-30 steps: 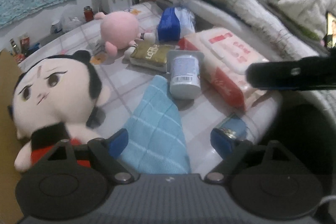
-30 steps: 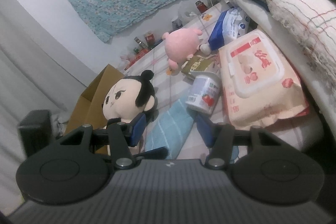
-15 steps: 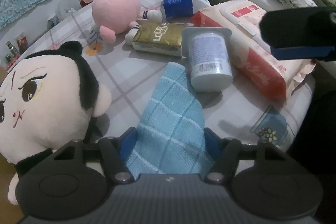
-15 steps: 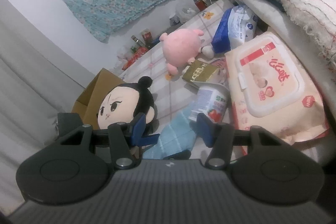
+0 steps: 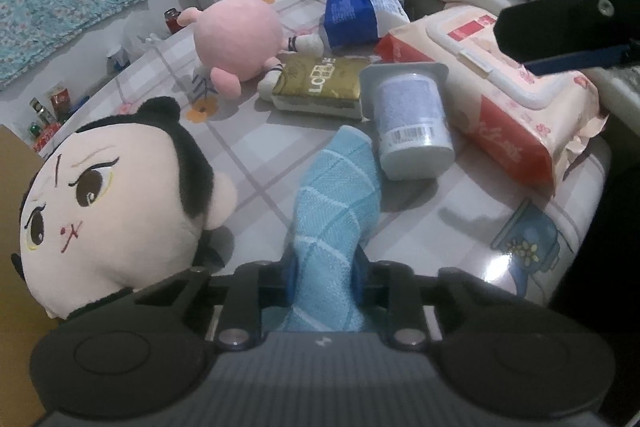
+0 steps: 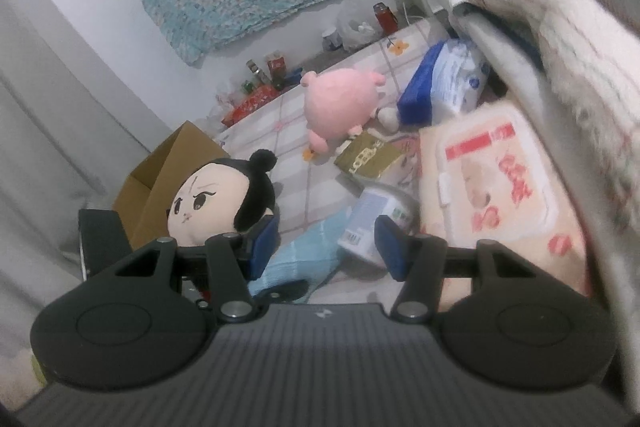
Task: Organize soft objects
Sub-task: 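Lift the blue towel with the left tool while the right tool reaches the white lid, then grasp the white plastic lid with the right tool while the left tool holds the towel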
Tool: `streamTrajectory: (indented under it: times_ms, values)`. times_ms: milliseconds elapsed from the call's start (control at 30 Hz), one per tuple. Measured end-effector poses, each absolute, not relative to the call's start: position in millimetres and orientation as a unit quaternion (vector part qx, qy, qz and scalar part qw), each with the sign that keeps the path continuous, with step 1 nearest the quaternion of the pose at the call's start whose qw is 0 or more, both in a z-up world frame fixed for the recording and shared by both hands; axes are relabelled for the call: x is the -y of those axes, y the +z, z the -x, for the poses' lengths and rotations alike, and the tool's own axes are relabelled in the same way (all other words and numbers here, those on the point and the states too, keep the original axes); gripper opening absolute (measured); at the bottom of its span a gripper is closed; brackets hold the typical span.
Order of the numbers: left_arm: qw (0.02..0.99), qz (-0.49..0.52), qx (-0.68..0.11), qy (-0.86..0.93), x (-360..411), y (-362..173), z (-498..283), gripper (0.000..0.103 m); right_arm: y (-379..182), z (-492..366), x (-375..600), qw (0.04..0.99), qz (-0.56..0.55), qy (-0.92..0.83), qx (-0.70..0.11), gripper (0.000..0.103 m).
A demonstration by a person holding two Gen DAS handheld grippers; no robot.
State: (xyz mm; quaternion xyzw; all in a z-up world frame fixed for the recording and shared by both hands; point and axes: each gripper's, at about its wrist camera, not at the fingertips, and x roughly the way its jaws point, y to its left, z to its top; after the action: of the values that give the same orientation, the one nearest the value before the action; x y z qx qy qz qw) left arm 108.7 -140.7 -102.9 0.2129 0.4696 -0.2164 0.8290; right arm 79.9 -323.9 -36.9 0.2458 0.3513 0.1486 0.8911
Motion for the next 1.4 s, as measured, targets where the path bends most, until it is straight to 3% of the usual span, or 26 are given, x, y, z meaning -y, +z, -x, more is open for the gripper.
streamTrajectory:
  times_ms: [300,767,900,1400]
  values:
    - [0.84,-0.196,-0.461,-0.208,132.6,-96.4,-110.2,0.022,-29.9,-142.2,317.4,0.899,-0.096,0.182,-0.386,0.052]
    - [0.865,-0.146,-0.436,-0.199,112.0,-63.8,-106.2,0.021,-62.2,-211.5,268.1,0.844,0.053,0.236,-0.479,0.022]
    - [0.873,-0.124,-0.426,-0.2,103.7,-51.7,-100.7,0.021,-60.2,-212.7,261.7,0.85,0.071,0.225,-0.471,0.007]
    - [0.895,-0.104,-0.392,-0.185,84.5,-18.9,-78.0,0.021,-48.4,-136.1,224.9,0.884,0.222,0.198,-0.361,0.004]
